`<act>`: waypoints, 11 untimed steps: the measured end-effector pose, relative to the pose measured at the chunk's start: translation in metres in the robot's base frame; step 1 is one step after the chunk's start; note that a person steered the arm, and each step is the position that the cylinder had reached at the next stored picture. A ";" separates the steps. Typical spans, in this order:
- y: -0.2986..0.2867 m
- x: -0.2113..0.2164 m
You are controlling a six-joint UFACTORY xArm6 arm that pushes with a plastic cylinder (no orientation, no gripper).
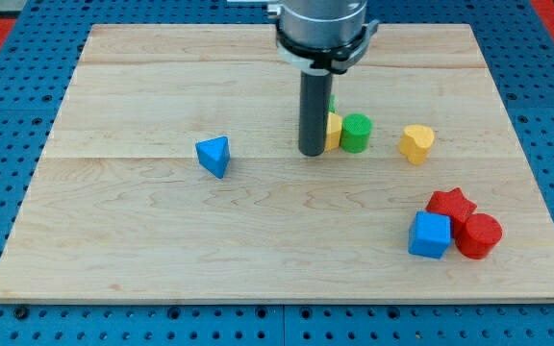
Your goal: Move the blue triangle diagonally to the bottom left yellow hexagon
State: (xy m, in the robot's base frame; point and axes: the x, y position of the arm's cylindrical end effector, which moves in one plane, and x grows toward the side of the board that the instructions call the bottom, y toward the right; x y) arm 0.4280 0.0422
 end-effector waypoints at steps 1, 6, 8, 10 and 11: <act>-0.098 -0.023; -0.136 0.029; -0.109 -0.025; 0.001 0.029; -0.082 0.005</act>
